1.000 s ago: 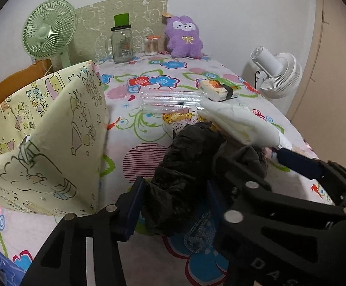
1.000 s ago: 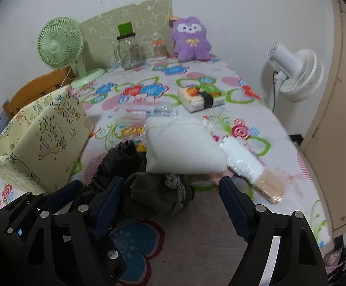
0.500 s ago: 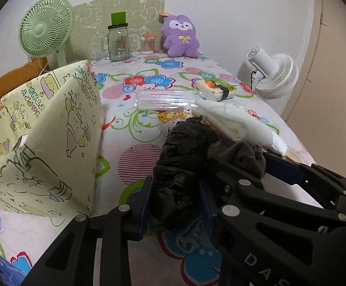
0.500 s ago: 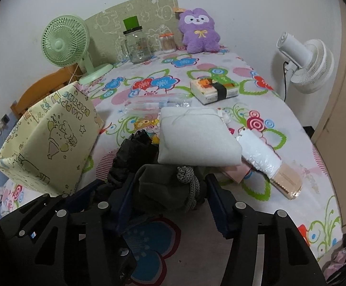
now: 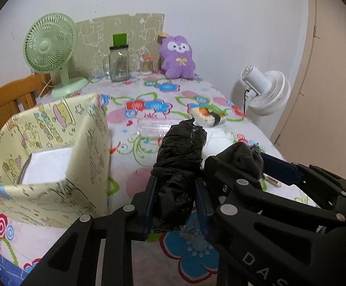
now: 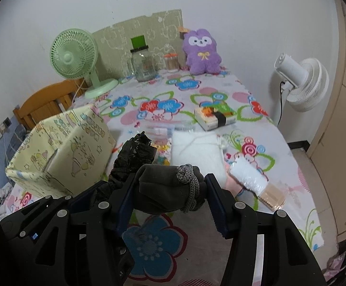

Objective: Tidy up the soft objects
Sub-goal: 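Close the left tool on the black bundle while the right tool grasps the grey glove, then lift the black bundle with the left tool while the right tool carries the glove toward the box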

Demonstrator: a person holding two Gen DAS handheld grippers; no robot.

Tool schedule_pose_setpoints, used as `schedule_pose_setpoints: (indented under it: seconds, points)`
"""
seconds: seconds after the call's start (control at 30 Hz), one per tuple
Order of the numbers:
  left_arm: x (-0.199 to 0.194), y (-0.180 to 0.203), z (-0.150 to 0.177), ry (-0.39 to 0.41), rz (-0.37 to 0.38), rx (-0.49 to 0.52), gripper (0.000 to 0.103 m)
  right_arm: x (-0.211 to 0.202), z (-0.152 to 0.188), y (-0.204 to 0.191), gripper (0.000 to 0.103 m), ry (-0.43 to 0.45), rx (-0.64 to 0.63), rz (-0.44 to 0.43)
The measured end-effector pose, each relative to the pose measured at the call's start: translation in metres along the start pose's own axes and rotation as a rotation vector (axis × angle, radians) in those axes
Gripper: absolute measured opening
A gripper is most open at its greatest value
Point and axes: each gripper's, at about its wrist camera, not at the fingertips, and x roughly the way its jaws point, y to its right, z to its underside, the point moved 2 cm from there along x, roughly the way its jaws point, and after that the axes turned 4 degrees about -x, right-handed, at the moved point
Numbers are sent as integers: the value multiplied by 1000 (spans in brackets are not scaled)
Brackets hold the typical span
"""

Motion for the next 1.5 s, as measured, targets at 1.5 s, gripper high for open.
schedule_pose_setpoints:
  seconds: [1.5]
  points:
    - [-56, -62, -82, 129, -68, 0, 30, -36, -93, -73, 59, 123, -77, -59]
